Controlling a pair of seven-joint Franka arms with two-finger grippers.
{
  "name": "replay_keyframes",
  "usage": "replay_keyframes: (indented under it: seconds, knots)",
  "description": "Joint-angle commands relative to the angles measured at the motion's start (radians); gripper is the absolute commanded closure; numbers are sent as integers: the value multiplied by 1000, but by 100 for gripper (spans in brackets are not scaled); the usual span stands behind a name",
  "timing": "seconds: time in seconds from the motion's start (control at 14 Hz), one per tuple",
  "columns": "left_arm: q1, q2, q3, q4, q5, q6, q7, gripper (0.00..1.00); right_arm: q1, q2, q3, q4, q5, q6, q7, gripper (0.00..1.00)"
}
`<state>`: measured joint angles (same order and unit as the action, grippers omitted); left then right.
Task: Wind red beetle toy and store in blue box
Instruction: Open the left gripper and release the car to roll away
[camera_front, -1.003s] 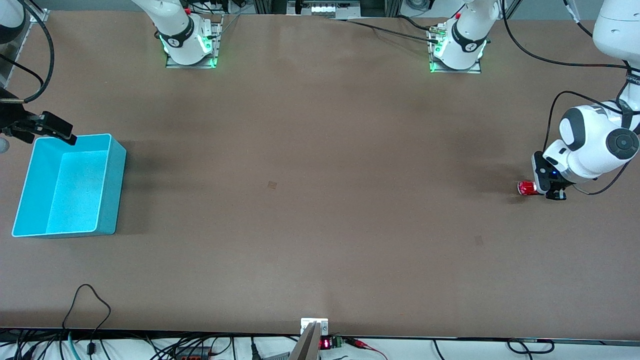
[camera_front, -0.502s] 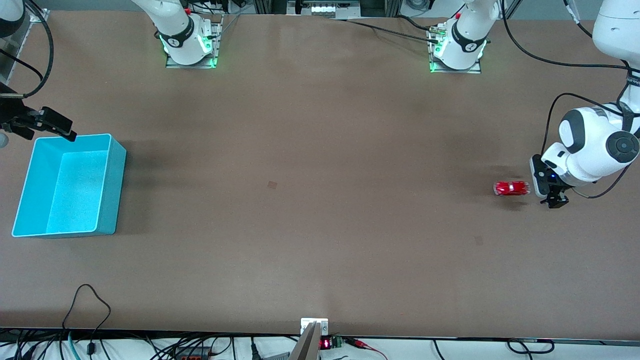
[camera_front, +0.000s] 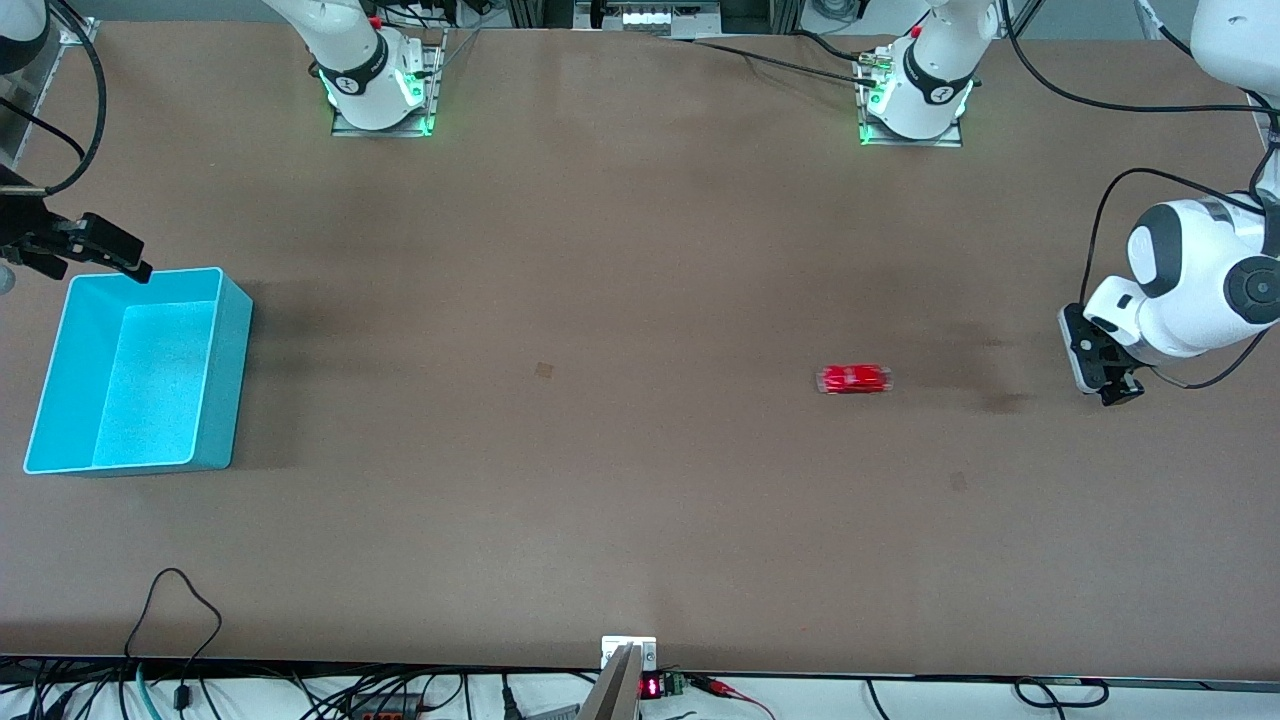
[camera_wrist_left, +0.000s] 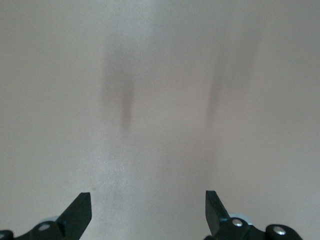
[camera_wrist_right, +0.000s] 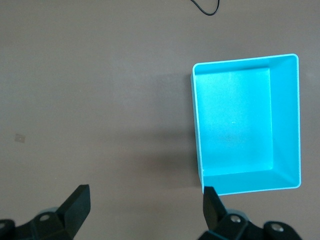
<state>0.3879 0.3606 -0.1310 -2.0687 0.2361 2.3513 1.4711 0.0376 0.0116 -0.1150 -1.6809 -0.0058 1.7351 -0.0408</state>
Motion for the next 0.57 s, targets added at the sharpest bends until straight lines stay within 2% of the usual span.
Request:
replay_keyframes:
  seconds: [0.0, 0.29, 0.5]
  knots:
    - [9, -25, -13, -5, 8, -24, -57, 0, -1, -13, 0, -16, 1, 14, 4, 0]
    - [11, -69, -38, -5, 6, -61, -130, 0, -1, -8, 0, -9, 1, 4, 2, 0]
    - [11, -107, -73, -5, 6, -141, -211, 0, -1, -4, 0, -8, 1, 9, 4, 0]
